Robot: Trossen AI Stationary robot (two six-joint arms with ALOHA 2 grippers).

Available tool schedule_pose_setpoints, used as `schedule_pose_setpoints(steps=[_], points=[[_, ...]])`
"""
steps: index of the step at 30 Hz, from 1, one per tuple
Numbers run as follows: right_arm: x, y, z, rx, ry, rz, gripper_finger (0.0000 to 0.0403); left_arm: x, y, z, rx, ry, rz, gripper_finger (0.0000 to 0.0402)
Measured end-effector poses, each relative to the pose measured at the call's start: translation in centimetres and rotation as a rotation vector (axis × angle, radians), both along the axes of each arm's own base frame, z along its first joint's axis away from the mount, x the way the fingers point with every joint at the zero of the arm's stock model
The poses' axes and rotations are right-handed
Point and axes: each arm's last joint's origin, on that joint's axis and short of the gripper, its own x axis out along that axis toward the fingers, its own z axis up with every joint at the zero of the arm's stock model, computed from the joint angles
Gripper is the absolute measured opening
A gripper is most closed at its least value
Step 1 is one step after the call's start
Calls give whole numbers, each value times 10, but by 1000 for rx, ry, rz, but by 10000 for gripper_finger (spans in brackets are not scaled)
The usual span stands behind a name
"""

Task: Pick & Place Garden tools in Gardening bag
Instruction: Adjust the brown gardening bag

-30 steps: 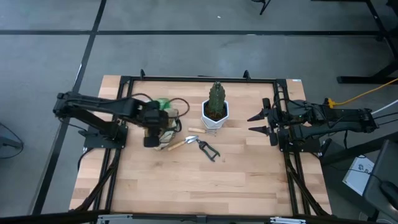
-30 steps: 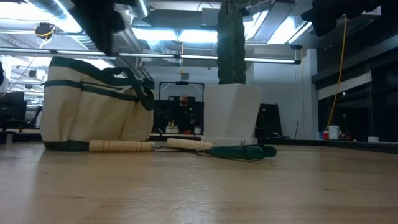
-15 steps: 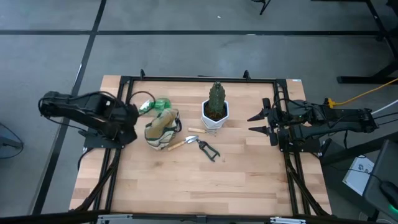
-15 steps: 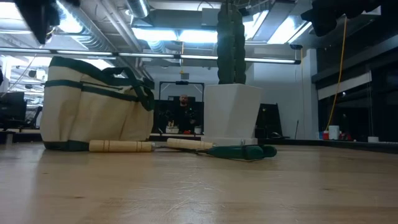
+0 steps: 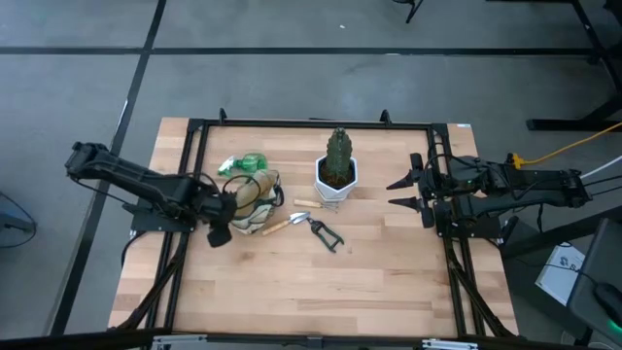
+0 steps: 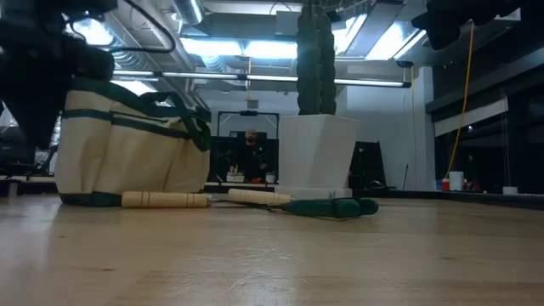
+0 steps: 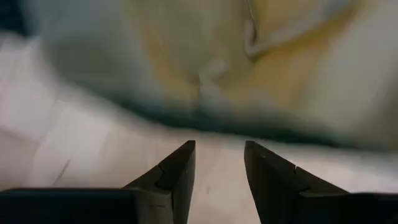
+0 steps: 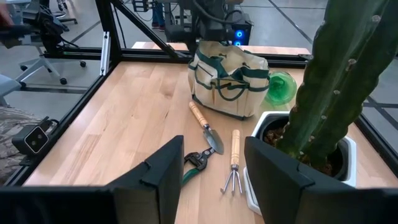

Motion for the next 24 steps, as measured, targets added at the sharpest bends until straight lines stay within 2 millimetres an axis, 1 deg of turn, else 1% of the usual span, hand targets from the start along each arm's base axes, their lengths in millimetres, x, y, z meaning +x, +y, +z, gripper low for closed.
schedule_pose_setpoints(steps=[2,4,11,14,17,20,22,24], points=[[0,0,0,0,0,0,172,3,2,-7,42,-28,24,130],[0,0,0,0,0,-1,172,8,5,-10,93,-69,53,128],[0,0,0,0,1,0,172,43,13,-1,218,-368,16,127],[0,0,0,0,1,0,172,56,22,1,260,-453,50,127],[0,0,0,0,0,0,172,69,34,-1,307,-499,105,127],[0,0,0,0,0,0,172,78,48,-4,310,-512,71,127],[0,0,0,0,0,0,172,81,58,4,272,-512,52,127],[0,0,0,0,0,0,172,78,67,18,241,-513,36,125]])
